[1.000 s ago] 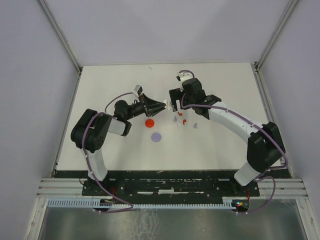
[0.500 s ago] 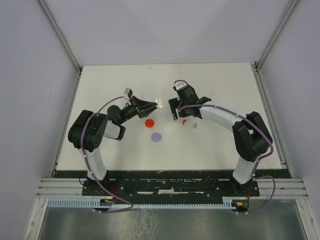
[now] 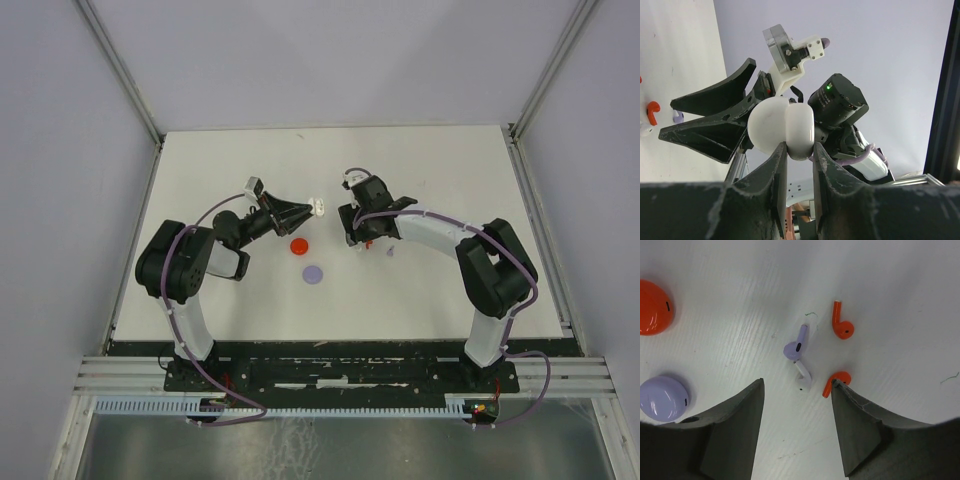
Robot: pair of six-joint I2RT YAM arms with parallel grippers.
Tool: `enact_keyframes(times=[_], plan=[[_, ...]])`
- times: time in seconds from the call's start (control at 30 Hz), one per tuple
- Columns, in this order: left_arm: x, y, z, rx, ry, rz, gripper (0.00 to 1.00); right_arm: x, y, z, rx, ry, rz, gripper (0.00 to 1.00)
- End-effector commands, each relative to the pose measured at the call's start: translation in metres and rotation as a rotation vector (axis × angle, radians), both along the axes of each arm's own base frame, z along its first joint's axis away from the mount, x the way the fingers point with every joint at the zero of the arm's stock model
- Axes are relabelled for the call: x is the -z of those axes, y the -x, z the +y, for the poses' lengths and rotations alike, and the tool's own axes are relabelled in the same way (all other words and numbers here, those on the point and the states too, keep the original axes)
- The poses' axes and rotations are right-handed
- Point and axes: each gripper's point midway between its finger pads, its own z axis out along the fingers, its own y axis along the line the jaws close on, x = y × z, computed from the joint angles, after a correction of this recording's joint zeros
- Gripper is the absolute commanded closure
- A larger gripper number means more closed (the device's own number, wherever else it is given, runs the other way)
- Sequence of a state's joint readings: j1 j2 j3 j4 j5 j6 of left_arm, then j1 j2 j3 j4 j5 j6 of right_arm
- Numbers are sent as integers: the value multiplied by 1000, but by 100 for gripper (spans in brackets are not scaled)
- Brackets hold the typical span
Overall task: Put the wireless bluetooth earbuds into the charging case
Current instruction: Pick up the earbud from the center of the board.
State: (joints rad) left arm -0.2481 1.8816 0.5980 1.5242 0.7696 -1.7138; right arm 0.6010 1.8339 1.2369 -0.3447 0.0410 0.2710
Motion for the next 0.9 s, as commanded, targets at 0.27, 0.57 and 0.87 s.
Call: enact_keyframes(times=[0.27,0.57,0.87], plan=[[-31,11,5,17,46,-134,97,9,6,4,-31,-28,16,38],[-31,9,5,19,47,-132,97,21,8,3,-36,-13,35,43],[-29,7,4,20,46,-127,97,28,10,3,-42,-7,54,46]])
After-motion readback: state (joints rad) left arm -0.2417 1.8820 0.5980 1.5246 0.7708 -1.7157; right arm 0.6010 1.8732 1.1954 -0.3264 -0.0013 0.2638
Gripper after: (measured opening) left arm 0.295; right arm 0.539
